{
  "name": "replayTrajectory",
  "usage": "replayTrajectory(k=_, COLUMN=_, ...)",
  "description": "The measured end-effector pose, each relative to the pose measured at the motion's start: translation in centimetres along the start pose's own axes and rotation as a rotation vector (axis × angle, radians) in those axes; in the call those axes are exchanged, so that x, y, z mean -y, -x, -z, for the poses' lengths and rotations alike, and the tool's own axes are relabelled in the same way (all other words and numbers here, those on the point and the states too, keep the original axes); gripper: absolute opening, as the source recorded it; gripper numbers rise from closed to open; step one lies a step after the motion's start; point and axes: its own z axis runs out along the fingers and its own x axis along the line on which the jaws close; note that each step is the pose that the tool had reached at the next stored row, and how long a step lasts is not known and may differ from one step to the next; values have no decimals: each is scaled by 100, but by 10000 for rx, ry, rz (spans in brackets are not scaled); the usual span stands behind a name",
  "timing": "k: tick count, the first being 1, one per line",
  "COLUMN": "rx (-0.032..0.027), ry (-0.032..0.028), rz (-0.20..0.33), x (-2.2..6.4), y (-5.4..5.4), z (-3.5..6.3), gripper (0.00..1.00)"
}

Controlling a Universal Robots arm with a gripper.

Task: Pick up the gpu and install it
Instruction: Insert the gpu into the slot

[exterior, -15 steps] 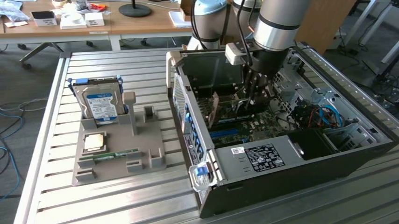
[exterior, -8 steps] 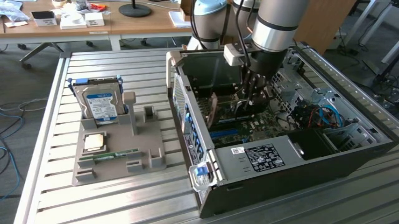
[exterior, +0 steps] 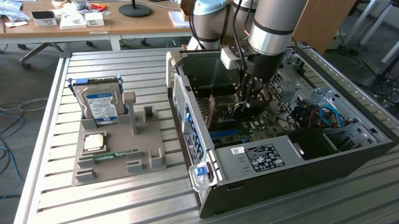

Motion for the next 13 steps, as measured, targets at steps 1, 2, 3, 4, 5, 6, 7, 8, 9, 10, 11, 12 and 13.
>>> replayTrajectory(k=1, rx=0, ry=0, rz=0, x=-6, y=0, z=-10, gripper=27)
replayTrajectory(k=2, rx=0, ry=0, rz=-1, x=-12, y=0, z=-20, gripper=27)
replayTrajectory(k=3, rx=0, ry=0, rz=0, x=-17, y=-1, z=-28, gripper=27)
replayTrajectory(k=4, rx=0, ry=0, rz=-1, x=-22, y=-1, z=-37, gripper=27)
replayTrajectory(k=5, rx=0, ry=0, rz=0, x=-27, y=-1, z=-46, gripper=27)
replayTrajectory(k=6, rx=-1, ry=0, rz=-1, x=-31, y=-1, z=-53, gripper=27)
replayTrajectory(k=7, rx=-1, ry=1, rz=0, x=-34, y=-1, z=-59, gripper=27)
replayTrajectory(k=8, rx=0, ry=0, rz=0, x=-36, y=-2, z=-63, gripper=27)
replayTrajectory(k=9, rx=-1, ry=1, rz=0, x=-39, y=-2, z=-67, gripper=27)
replayTrajectory(k=10, rx=-2, ry=1, rz=0, x=-41, y=-4, z=-69, gripper=27)
replayTrajectory(k=11, rx=-1, ry=1, rz=1, x=-42, y=-6, z=-72, gripper=27)
replayTrajectory(k=12, rx=0, ry=0, rz=0, x=-44, y=-11, z=-74, gripper=27)
replayTrajectory(k=13, rx=0, ry=1, rz=-1, x=-45, y=-15, z=-77, gripper=27)
